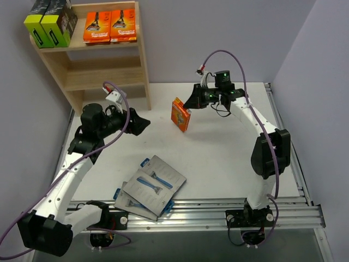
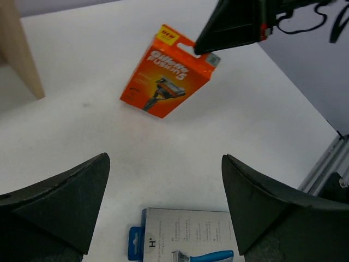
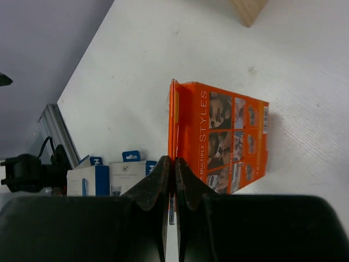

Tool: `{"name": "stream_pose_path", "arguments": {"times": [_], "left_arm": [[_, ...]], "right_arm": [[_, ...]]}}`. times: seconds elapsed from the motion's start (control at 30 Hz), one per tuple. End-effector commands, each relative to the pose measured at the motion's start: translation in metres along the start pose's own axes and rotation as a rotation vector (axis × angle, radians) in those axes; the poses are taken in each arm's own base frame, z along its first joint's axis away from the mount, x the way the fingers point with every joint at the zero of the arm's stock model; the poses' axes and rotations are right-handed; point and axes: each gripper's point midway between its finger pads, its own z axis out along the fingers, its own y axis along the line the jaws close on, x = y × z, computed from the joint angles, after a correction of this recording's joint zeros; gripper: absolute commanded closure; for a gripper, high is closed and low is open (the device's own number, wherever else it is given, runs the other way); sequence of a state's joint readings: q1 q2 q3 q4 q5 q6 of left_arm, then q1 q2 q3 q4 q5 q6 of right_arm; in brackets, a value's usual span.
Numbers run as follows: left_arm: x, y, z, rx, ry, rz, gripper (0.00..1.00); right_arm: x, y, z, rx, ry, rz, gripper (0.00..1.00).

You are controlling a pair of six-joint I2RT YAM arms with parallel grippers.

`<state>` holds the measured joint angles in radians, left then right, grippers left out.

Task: Place and organize the shaving razors onto the shelf
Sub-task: Grab a shaving razor with the right arm, then pass the shaving razor from the right arm to the left

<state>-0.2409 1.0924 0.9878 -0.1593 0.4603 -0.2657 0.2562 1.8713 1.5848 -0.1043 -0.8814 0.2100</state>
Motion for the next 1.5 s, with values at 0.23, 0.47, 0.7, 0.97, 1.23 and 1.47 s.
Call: {"name": "stream_pose_path", "arguments": {"times": [0.23,0.47,0.7,0.97,1.23,1.47], "left_arm": [[-0.092,-0.113,-0.054,0.33,-0.168,0.396,0.08],[-0.094,-0.143,-0.073,0.476,-0.11,0.486,0.07],[-0.053,-0.158,-0.073,0.567,0.077,0.478,0.09],[-0.02,-0.157,-0.076,0.542,0.202,0.507,0.1],[0.02,-0.162,-0.086,0.559,0.353,0.516,0.21],[0.052,-0.142,-0.08,0.439,0.495,0.581,0.32]], "right_arm": [[0.009,0.118,-0.028,-0.211,0.089,-0.28,1.0],[0.03,0.192,-0.04,-0.418,0.109,-0.373,1.0],[0.056,0.254,-0.056,-0.589,0.132,-0.456,1.0],[0.079,0.291,-0.074,-0.704,0.159,-0.498,1.0],[0.088,0.292,-0.075,-0.706,0.172,-0.508,1.0],[0.09,0.291,-0.077,-0.701,0.183,-0.533,1.0]]}}
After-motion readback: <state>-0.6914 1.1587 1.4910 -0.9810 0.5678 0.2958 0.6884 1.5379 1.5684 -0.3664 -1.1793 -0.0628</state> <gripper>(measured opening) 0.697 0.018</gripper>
